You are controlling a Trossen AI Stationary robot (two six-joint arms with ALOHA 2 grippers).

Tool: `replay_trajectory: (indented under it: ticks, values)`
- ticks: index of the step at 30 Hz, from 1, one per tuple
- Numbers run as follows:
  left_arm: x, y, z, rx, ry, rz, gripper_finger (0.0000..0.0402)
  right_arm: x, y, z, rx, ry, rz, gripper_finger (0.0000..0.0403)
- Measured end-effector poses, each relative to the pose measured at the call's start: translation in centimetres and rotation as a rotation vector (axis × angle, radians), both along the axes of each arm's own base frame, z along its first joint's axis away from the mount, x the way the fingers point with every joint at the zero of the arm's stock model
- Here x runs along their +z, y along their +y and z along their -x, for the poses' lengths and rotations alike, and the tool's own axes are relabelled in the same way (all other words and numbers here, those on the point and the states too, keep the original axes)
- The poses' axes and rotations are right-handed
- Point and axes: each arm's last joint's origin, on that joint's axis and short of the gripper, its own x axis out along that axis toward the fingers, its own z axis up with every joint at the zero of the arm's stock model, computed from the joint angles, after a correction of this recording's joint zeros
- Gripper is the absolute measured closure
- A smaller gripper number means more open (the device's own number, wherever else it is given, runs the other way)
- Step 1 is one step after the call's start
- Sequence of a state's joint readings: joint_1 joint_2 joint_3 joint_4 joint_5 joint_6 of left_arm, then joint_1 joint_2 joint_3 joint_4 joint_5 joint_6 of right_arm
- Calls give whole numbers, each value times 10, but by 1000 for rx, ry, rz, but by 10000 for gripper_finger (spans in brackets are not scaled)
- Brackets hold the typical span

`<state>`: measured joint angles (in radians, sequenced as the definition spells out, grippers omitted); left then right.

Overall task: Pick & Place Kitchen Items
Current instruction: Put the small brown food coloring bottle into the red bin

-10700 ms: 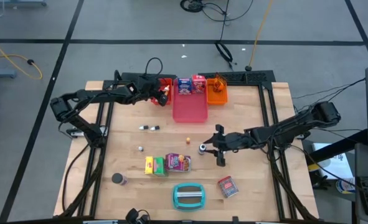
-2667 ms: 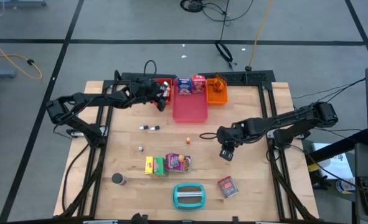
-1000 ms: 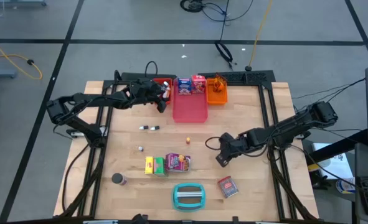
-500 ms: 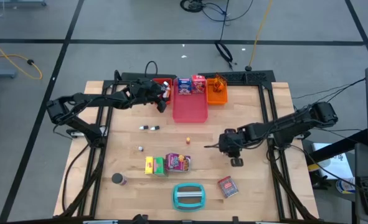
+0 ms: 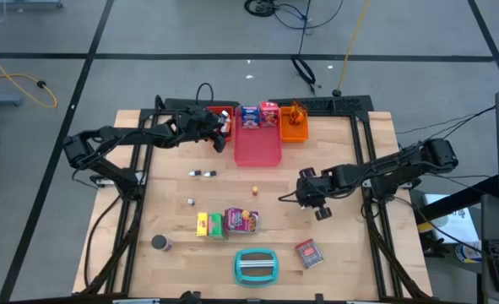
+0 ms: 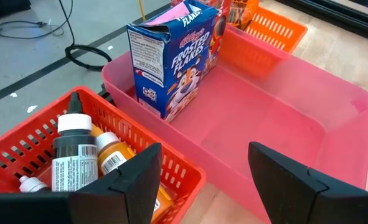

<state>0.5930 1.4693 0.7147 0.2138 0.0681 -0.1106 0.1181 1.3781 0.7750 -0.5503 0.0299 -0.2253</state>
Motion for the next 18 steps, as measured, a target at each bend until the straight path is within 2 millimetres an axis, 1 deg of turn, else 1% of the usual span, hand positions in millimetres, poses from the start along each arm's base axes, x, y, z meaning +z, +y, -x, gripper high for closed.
replay_trajectory:
  ticks: [8,15,18]
  values:
    - [0,0,0,0,0,0,160,-1,6,4,35,31,0,279]
    - [0,0,0,-1,0,0,160,-1,12,4,77,23,6,275]
    - [0,0,0,0,0,0,160,-4,12,3,79,9,4,275]
